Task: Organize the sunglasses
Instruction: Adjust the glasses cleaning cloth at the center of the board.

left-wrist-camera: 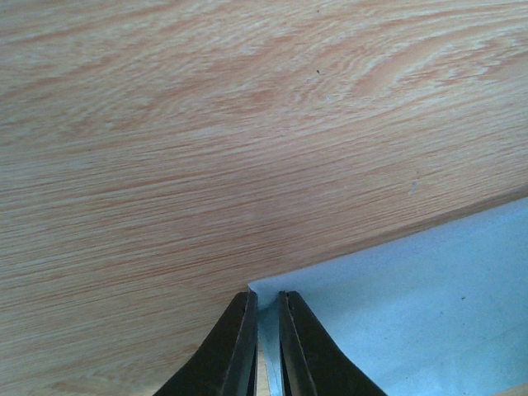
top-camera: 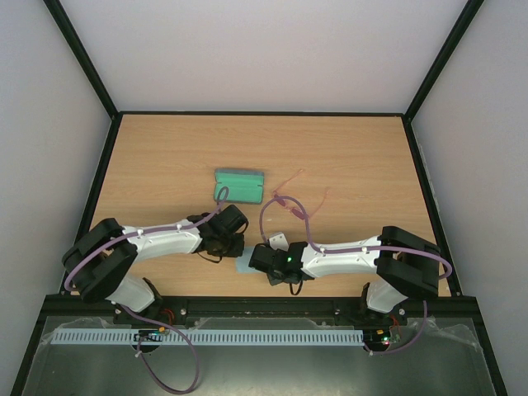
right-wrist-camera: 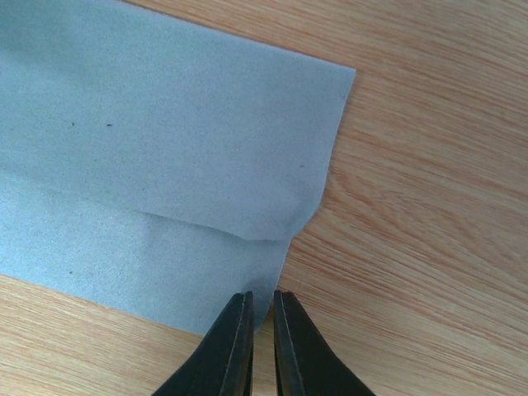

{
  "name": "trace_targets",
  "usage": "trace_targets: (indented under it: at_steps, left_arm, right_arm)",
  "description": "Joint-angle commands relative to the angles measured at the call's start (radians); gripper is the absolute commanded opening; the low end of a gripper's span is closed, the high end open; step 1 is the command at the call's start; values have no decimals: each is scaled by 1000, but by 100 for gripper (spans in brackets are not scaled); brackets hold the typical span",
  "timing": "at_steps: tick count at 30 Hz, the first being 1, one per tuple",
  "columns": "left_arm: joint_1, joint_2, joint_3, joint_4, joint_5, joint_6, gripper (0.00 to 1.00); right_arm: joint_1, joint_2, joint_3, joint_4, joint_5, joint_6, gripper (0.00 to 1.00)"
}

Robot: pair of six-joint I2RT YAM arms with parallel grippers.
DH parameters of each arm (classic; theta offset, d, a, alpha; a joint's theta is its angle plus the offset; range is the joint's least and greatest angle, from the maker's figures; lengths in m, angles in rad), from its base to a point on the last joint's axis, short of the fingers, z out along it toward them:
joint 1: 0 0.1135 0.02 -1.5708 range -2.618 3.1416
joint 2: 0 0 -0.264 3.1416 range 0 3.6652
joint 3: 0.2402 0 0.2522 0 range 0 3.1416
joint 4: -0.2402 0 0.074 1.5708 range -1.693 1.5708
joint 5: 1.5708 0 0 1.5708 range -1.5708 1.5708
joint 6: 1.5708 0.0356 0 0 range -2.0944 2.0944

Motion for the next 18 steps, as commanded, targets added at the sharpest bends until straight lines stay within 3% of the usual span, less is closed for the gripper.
trace_targets:
  at_steps: [1,8,18]
  left_arm:
    - [-6,23,29,-1,-18,13,9]
    - [-5,32,40,-4,-30,15,2]
    - [-5,23,55,-26,-49,12,2]
  right_arm:
    - [2,32,-39,-46,-3,-6,11]
    - [2,31,-40,-44,-6,-9,11]
    - [2,29,-44,-47,-1,-10,11]
